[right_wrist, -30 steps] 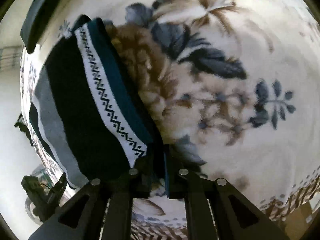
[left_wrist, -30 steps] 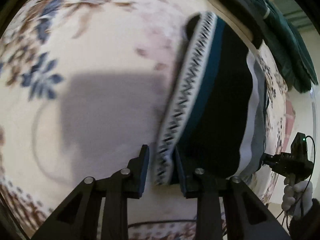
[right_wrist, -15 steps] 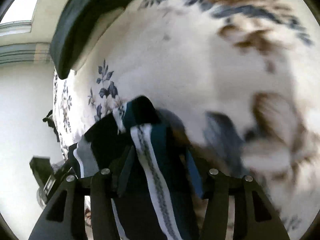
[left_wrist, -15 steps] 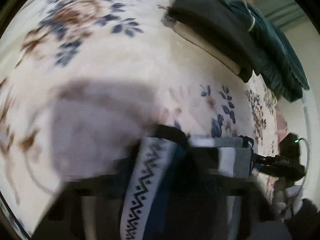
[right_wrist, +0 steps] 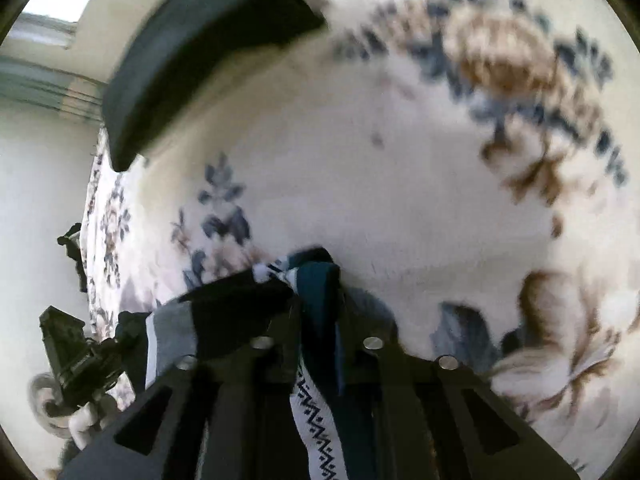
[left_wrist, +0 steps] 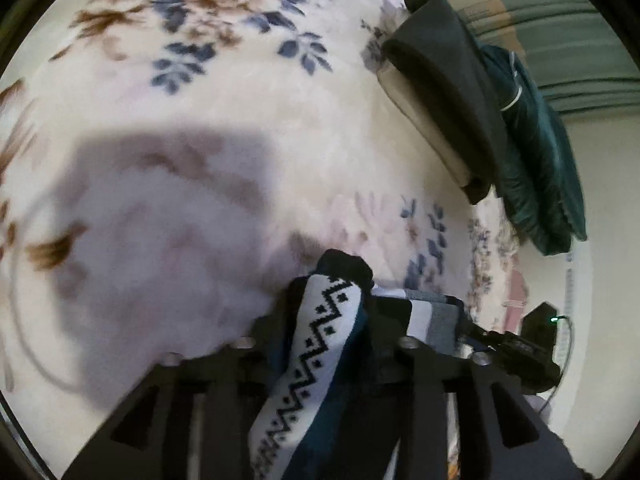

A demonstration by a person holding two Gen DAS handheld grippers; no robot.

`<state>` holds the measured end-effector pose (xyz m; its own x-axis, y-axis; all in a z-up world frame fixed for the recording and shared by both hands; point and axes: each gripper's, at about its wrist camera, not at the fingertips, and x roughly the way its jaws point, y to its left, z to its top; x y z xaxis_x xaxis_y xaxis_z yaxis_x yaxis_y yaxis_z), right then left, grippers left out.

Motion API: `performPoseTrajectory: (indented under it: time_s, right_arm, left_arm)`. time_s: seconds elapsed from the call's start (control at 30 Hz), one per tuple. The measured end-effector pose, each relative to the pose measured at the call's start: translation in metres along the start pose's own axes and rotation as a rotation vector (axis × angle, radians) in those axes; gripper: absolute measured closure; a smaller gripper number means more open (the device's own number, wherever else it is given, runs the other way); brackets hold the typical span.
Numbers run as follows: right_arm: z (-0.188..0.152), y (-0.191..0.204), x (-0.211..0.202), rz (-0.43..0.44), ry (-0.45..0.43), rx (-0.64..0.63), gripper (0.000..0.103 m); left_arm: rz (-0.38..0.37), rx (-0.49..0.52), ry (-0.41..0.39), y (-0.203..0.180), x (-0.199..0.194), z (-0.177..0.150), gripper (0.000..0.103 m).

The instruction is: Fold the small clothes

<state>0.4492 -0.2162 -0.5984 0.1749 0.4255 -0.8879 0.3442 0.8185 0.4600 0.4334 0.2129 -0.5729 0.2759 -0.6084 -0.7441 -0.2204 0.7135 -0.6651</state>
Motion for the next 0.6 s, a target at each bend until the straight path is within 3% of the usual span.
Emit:
performPoseTrajectory:
  time_s: [0.03,0.07,0.1,0.17,0.27,0.37,0.47,0.57,0.6]
  right_arm:
    - [-0.002,-0.006,-0.005,0.020,0.012,0.033,0.077]
    - [-0.008,-0.014,-0.013,0.043,0.024,0.061,0.070]
    - [-0.016,-0.023,-0.022,0.049,0.042,0.091,0.056]
    - [-0.041,-0.041,-0.039,0.076,0.065,0.152,0.051]
    - [-0.098,-0.072,-0.053,0.125,0.116,0.304,0.051]
    - [-0.154,-0.093,-0.049,0.207,0.143,0.486,0.051]
    - [-0.188,-0.098,-0.031,0.295,0.152,0.605,0.051]
    - [-0.203,-0.093,-0.008,0.340,0.144,0.667,0.051]
    - [-0.204,-0.089,-0.004,0.332,0.129,0.661,0.064]
  left_arm:
    - [-0.003,-0.005,-0.003,0.001,-0.006,-0.006,0.060]
    - [-0.015,-0.010,-0.007,0.002,-0.014,-0.014,0.059]
    - [-0.008,-0.020,-0.009,0.006,-0.023,-0.025,0.056]
    - [0.012,-0.034,-0.009,0.014,-0.040,-0.055,0.055]
    - [0.064,-0.092,-0.020,0.027,-0.057,-0.096,0.055]
    - [0.063,-0.225,-0.037,0.047,-0.070,-0.138,0.055]
    - [0.055,-0.299,-0.028,0.057,-0.063,-0.163,0.055]
    - [0.055,-0.275,-0.004,0.052,-0.045,-0.173,0.058]
    - [0.078,-0.232,-0.032,0.044,-0.043,-0.176,0.064]
